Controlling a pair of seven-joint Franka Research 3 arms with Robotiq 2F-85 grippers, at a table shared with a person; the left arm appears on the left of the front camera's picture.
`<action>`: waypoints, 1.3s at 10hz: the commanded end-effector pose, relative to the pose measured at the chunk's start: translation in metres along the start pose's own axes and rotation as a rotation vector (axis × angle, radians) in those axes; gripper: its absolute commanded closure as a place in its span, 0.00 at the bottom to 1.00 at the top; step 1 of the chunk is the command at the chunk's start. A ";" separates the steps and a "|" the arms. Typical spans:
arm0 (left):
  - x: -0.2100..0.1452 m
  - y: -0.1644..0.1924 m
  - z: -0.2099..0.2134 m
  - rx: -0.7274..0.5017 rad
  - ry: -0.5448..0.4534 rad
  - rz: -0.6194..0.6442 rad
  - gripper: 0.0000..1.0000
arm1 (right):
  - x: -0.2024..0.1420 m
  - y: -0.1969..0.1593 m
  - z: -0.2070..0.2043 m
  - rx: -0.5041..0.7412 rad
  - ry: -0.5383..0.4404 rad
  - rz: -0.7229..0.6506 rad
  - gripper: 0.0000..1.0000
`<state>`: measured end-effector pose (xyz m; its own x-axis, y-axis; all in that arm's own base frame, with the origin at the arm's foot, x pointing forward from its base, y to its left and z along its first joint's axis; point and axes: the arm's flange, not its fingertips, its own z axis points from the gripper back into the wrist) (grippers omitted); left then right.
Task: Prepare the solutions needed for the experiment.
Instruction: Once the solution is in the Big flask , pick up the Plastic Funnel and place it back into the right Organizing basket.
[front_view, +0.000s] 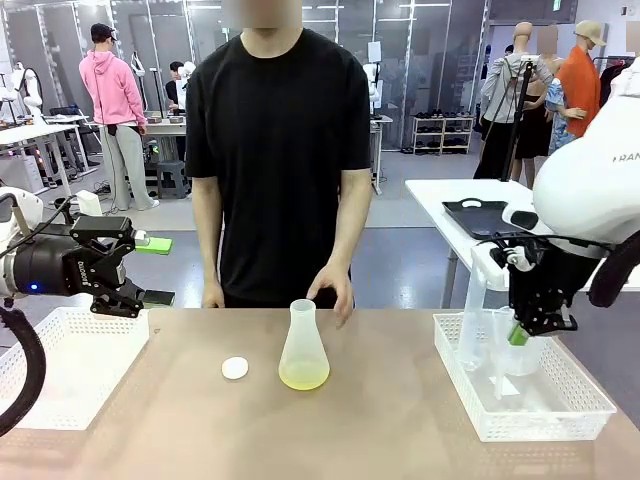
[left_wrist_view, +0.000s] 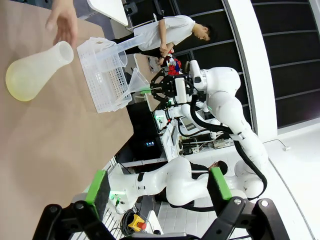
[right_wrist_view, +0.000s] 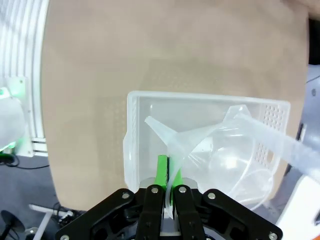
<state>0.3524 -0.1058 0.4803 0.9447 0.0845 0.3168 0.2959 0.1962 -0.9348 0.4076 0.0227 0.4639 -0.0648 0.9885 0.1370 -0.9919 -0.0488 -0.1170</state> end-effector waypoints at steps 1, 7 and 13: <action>0.000 -0.002 -0.002 -0.021 -0.008 0.002 0.00 | -0.029 -0.014 -0.013 0.033 0.003 -0.030 0.97; 0.000 -0.002 -0.002 -0.021 -0.008 0.002 0.00 | -0.074 -0.048 -0.042 0.067 -0.173 -0.318 0.97; 0.000 -0.002 -0.002 -0.021 -0.008 0.002 0.00 | -0.075 -0.049 -0.058 0.157 -0.252 -0.413 0.85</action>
<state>0.3524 -0.1058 0.4803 0.9447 0.0845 0.3167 0.2959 0.1962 -0.9349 0.4664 -0.0443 0.3992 0.3029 0.8782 0.3702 -0.9529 0.2729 0.1324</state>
